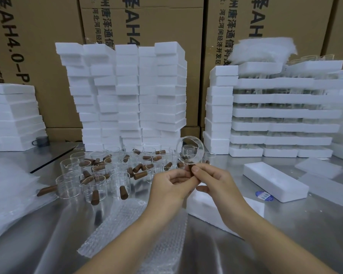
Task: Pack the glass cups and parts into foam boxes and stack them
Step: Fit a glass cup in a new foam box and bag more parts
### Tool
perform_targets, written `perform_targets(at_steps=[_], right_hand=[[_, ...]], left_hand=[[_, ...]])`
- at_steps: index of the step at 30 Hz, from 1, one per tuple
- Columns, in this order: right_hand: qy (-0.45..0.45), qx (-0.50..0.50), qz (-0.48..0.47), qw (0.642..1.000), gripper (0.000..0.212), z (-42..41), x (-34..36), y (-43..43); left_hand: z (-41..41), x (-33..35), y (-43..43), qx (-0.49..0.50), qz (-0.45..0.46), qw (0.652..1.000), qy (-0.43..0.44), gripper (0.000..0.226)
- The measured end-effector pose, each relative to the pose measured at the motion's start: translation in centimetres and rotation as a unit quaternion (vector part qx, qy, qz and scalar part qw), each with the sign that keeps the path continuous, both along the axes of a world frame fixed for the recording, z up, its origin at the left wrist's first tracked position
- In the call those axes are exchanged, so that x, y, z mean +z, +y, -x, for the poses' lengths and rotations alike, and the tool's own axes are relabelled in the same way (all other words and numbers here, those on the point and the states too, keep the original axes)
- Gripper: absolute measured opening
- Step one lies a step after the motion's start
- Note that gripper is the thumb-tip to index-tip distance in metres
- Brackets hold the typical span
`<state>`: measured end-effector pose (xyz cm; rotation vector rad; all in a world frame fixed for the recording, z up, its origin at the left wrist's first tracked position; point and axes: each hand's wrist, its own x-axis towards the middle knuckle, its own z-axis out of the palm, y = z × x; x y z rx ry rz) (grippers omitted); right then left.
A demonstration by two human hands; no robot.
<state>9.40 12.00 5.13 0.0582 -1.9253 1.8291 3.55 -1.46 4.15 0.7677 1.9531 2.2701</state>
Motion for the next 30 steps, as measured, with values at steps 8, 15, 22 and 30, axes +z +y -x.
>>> perform_targets(at_steps=[8,15,22,30], right_hand=[[0.008,0.004,0.024,1.000,0.020,0.2,-0.3,0.0],[0.057,-0.037,-0.041,0.997,0.020,0.2,0.1,1.4],[0.096,-0.183,-0.374,0.904,0.015,0.6,-0.3,4.9],[0.089,-0.163,-0.338,0.923,0.013,0.6,-0.4,5.2]], left_hand=[[-0.3,0.3,0.1,0.014,0.004,1.000,0.019,0.009],[-0.3,1.0,-0.4,0.011,0.013,1.000,0.016,0.027],[1.3,0.6,-1.5,0.079,0.091,0.976,0.183,0.079],[2.4,0.2,-2.1,0.091,0.147,0.958,0.230,0.067]])
